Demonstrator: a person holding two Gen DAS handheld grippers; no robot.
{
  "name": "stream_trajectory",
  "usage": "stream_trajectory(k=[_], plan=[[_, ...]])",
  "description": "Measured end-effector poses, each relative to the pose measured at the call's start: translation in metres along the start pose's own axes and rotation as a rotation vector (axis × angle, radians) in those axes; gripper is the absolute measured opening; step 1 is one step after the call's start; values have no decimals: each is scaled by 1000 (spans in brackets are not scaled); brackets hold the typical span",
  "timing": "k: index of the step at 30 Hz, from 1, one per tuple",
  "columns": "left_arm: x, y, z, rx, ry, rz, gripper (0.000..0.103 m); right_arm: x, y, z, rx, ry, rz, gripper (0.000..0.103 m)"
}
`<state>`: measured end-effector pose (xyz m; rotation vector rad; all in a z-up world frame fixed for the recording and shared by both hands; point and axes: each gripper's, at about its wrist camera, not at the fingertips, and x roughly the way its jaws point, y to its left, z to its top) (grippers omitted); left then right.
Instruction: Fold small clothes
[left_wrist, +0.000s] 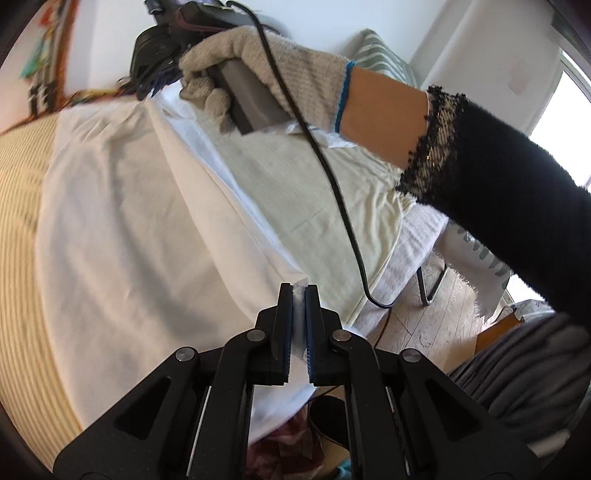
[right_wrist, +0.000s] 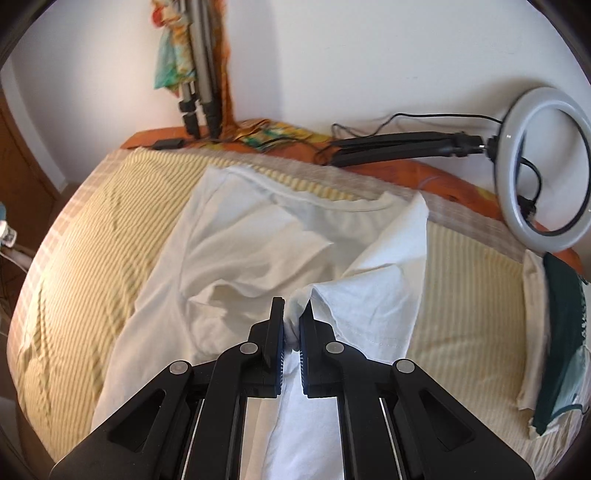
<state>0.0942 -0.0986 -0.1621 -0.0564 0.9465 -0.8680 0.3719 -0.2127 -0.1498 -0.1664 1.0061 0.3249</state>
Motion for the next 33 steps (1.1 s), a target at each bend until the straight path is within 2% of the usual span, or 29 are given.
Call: stream_trajectory(k=[4,7,9,10,13,17,20,22,24,27,33], plan=[[3,9,-20,-32,53,19,4,14,22,-1,-33,26,5,5],[0,15,-32,-64,90,53,5,22,31,-2,-60,53,29,13],[-9,20,-35,-94,87,50,6,17,30,-3,-51,53,55,32],[-17,22,-36,-104,73,49,8,10,27,-5,-44,35,85,33],[-36,20,-37,-98,43,70,9,-17,10,-11,-20,-25,140,34],[-60,20,-33,-65,8,113,9,-48,-35,-25,90,-82,198,34],[-73,28,-29,-56,-22,158,10,-56,-70,-32,158,-98,189,34],[-75,36,-23,-70,-43,187,10,-51,-89,-31,191,-88,174,34],[-81,54,-20,-102,-60,204,10,-38,-103,-28,234,-66,161,39],[-83,75,-13,-151,-78,227,10,-16,-118,-25,286,-44,192,39],[-83,108,-9,-194,-91,251,10,24,-108,-8,265,-25,199,39]])
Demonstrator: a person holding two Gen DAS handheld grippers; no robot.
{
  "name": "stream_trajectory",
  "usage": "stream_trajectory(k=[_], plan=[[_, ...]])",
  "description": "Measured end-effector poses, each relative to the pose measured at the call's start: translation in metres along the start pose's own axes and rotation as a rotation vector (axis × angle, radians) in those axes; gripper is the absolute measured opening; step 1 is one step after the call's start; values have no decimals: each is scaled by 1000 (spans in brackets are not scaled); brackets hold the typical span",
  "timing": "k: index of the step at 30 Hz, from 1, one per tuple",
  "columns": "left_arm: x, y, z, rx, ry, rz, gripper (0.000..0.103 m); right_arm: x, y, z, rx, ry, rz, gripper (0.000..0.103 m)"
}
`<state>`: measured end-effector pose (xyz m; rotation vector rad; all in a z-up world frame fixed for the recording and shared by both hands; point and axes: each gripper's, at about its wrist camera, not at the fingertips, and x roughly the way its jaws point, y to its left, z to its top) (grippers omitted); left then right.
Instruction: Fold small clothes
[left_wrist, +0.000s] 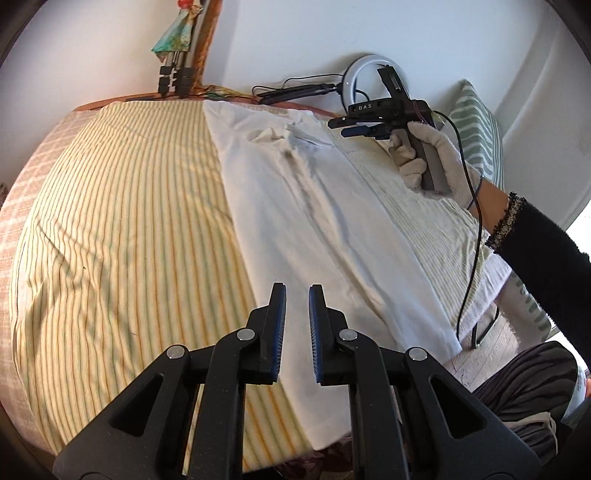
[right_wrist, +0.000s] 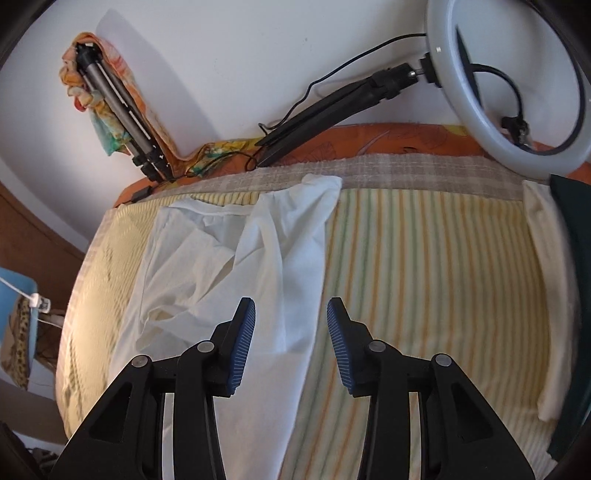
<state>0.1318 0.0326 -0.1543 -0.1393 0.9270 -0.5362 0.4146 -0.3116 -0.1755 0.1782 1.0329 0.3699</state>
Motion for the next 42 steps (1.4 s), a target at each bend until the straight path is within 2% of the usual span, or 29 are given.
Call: stream_trajectory(k=[8,13,15,18,24,28,33,35,37,38,39,42], plan=[[14,20,0,-27,14,-1,10,19,10,8,-31,16,9,37],[17,26,-1,-38,19,-10,10,28,12,4,-45,61,-1,26],[16,26,-2,-40,17,-13,10,30,13,3,-53,79,-10,3],[16,27,-2,-41,16,-14,10,25,19,6,-74,66,-15,2],[15,26,-3,-40,14,-25,10,13,45,27,-76,45,56,2],[15,26,-2,-46,10,-31,10,23,65,42,-54,30,115,1],[15,27,-1,-45,10,-21,10,50,80,51,-38,37,111,1],[14,28,-2,-46,12,-19,10,44,83,50,-70,6,107,2],[11,29,-3,-48,12,-15,10,34,78,49,-104,0,74,8],[11,30,-4,-49,13,-14,10,30,73,47,-113,1,55,22],[10,31,-5,-52,13,-14,10,23,64,43,-110,-3,43,31],[11,33,-5,-56,12,-21,10,14,36,35,-69,5,32,31]])
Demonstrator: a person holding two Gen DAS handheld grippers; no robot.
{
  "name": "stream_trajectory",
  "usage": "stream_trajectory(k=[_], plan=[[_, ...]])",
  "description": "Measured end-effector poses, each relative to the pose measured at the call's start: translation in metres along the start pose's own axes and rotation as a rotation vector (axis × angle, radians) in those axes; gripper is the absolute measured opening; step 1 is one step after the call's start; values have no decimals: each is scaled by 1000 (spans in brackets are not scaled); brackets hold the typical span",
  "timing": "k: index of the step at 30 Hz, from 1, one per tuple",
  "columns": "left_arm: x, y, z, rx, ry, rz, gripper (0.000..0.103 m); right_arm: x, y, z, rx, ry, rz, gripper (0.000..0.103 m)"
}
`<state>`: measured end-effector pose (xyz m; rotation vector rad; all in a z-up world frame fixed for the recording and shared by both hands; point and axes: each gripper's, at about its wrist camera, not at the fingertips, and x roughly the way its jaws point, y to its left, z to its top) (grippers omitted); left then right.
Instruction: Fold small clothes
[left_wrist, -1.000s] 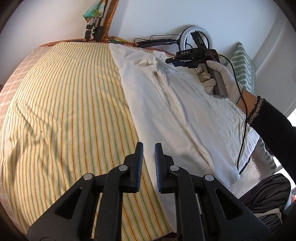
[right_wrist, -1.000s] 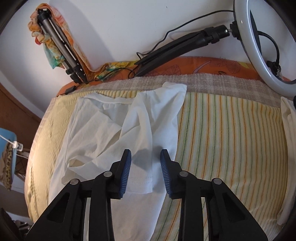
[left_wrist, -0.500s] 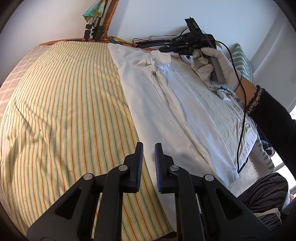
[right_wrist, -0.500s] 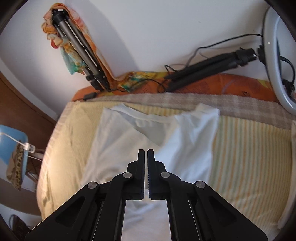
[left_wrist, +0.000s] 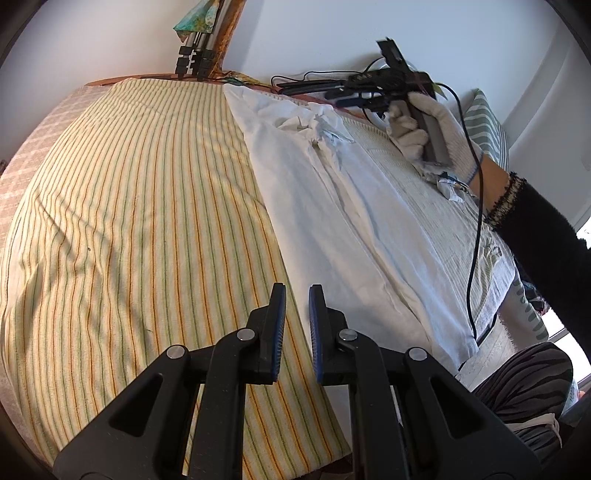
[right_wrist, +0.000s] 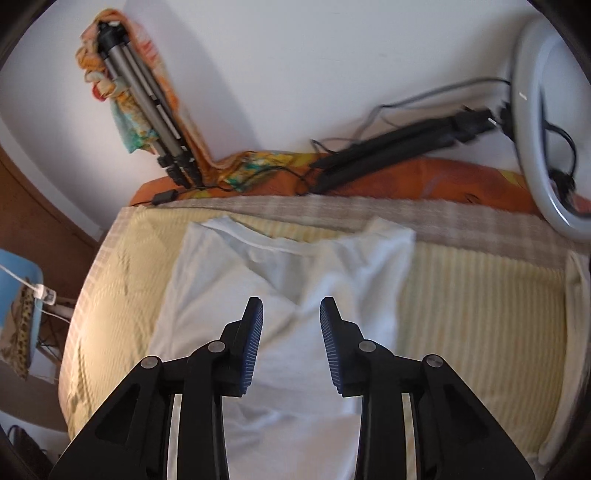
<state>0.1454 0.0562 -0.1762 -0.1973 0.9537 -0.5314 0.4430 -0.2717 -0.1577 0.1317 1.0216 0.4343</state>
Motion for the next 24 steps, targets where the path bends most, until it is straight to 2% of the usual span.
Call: stream_trajectory(k=[4,11,12,13,14,16,20,24], plan=[[4,-2,1,0,0,-10,10,1,-31,-17,70,44,29,31],[5,-6,2,-2,2,-22,10,16,-34,-40,48,111,39,31],[5,-6,2,0,2,-22,10,15,-32,-41,30,111,33,28],[5,-6,2,1,1,-21,10,13,-29,-41,11,113,28,19],[6,-6,3,1,1,-21,10,12,-26,-41,2,118,31,2],[6,-5,2,-1,0,-21,10,6,-19,-36,-8,101,39,2],[7,-5,2,1,-1,-27,10,-5,-1,-17,3,44,116,2],[7,-6,1,4,2,-25,10,7,29,-1,-30,25,132,1]])
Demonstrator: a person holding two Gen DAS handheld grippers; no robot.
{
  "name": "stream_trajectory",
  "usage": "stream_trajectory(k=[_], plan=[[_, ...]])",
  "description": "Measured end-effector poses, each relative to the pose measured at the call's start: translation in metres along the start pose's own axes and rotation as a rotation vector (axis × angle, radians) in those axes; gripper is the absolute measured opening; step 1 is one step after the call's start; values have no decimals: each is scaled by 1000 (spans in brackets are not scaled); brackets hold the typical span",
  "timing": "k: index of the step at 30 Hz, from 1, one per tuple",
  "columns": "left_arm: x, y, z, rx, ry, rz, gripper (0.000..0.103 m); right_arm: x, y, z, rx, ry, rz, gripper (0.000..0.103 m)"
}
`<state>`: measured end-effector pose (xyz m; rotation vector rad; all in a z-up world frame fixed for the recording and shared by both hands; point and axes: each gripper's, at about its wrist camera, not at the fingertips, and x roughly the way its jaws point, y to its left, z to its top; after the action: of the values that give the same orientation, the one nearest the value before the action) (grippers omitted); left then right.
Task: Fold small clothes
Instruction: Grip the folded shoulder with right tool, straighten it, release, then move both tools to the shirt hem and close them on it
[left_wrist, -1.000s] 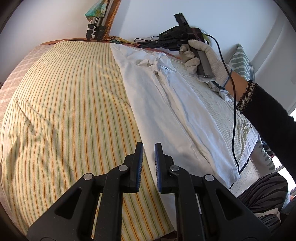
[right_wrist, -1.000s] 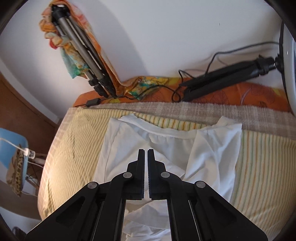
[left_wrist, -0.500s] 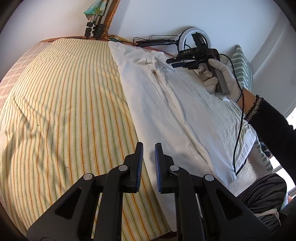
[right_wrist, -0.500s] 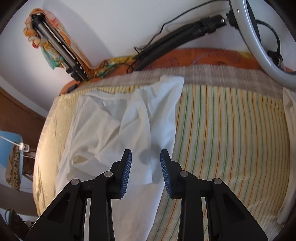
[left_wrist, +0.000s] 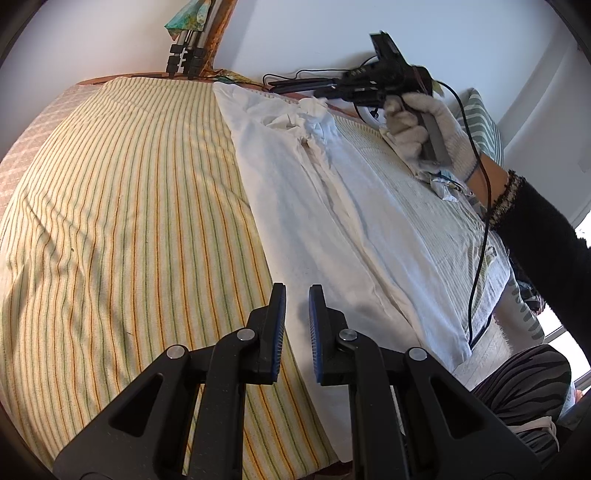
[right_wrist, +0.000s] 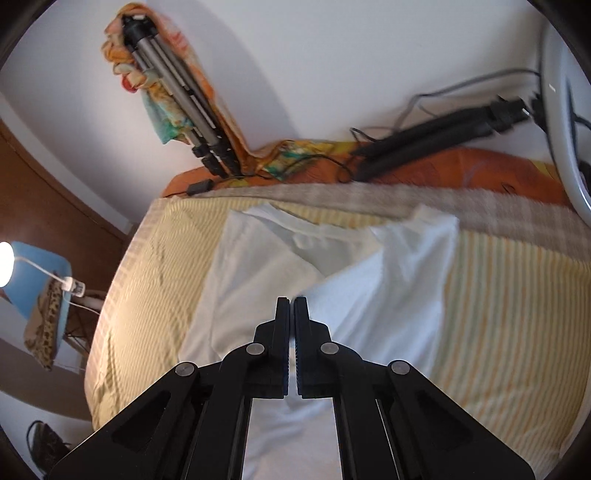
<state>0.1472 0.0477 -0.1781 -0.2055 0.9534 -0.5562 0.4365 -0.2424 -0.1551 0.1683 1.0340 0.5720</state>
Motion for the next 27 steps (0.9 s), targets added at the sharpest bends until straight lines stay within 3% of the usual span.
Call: stream_trajectory(k=[6,10,13,15,17,20,22,27], plan=[[-5,3,-2,-13,-4,14,10,45,17,7,-9,42,-52,5],[-7,5,-2,-29,-5,25,10,60,12,2,19,106,-41,7],[-12,4,-3,-42,-7,30,10,29,11,-1,22,57,-26,12],[-17,3,-6,-52,-10,35,10,-4,10,-6,22,12,-23,27],[-21,2,-10,-72,-5,28,10,-38,10,-17,15,-21,-9,30],[-24,1,-20,-107,15,15,11,-90,9,-52,10,-39,-13,30],[-24,-1,-29,-121,34,9,28,-118,7,-89,11,-22,-4,30],[-24,-8,-49,-144,80,-13,37,-152,13,-194,-2,59,1,31]])
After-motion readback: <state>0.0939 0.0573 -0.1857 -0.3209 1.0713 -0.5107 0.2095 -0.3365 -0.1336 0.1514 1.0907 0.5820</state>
